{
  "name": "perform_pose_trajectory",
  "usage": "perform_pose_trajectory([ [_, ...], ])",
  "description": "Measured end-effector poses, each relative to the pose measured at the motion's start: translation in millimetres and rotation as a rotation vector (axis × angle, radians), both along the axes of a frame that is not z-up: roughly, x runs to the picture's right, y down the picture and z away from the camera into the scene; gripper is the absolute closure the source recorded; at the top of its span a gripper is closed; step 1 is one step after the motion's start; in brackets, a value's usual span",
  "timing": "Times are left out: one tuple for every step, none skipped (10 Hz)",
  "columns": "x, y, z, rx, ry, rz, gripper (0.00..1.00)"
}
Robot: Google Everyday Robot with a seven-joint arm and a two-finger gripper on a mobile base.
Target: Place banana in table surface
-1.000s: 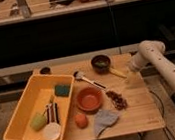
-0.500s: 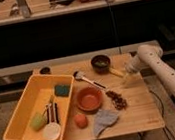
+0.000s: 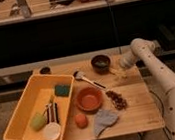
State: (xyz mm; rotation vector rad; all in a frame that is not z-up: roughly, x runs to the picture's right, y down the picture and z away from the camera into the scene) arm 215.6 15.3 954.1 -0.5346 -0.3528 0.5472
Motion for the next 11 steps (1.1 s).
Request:
perform_pose_trajectory([
  [11.5,-2.9,5.7,-0.009,0.02,0.025,0.2],
  [20.5,-2.7,9.2,-0.017,0.033,0.038,0.2],
  [27.5,-1.8,10.4,-0.021,0.042,0.047,0.2],
  [29.3,2.9,14.3,-0.029,0.046,0.05,0.2],
  [24.8,11.2,18.8,-0.037,0.043,0.045,0.2],
  [19.9,19.3,19.7,-0.039,0.037,0.041,0.2],
  [11.8,33.3,20.1,-0.033,0.027,0.028,0.2],
  [5.4,38.7,19.6,-0.024,0.025,0.022,0.21],
  [-1.3,40.9,22.2,-0.021,0.023,0.015,0.25],
  [-1.8,41.5,23.9,-0.021,0.024,0.017,0.33],
  [4.4,41.5,24.6,-0.022,0.032,0.025,0.45],
])
